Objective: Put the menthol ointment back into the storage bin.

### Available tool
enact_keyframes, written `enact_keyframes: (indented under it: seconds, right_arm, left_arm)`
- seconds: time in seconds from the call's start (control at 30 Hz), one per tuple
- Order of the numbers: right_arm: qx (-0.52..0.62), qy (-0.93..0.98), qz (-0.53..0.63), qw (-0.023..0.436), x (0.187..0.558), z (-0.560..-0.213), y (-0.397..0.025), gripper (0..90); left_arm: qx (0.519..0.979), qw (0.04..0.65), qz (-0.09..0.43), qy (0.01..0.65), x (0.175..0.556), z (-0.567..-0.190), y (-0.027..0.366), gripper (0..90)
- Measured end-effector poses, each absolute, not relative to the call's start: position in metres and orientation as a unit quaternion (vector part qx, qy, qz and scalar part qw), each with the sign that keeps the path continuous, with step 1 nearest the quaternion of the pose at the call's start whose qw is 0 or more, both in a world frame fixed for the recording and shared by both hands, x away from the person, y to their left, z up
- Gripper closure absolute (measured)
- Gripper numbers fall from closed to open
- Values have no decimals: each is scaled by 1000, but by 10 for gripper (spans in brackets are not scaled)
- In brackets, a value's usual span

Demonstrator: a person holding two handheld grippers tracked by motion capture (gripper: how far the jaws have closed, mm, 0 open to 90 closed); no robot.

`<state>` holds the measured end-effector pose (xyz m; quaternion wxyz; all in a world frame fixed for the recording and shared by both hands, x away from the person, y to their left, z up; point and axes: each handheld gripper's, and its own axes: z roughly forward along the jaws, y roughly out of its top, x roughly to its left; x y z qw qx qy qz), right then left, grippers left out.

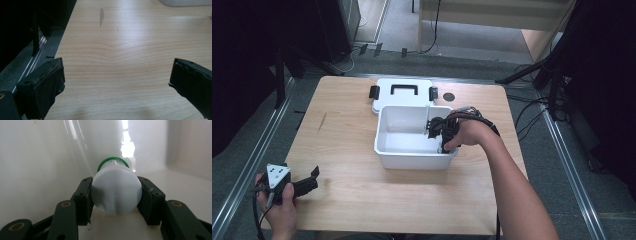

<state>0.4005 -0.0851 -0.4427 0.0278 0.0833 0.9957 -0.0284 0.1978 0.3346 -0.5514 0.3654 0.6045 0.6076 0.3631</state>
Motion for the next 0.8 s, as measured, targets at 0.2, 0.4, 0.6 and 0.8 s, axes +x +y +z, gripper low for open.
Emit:
enact_keyframes:
  seconds: [0.2, 0.4, 0.6, 0.8]
  right_arm:
    - [98, 994, -31, 25, 401, -444, -85, 433]
    - [98, 994, -26, 28, 401, -443, -86, 421]
    - [97, 995, -15, 34, 399, -433, -88, 424]
    - [97, 994, 5, 47, 394, -411, -94, 422]
  left_arm:
    - [604, 366, 364, 608, 198, -551, 334, 2]
    - [603, 366, 364, 608, 198, -551, 335, 2]
    - [605, 365, 363, 608, 198, -551, 335, 2]
    - [603, 366, 364, 608, 198, -551, 334, 2]
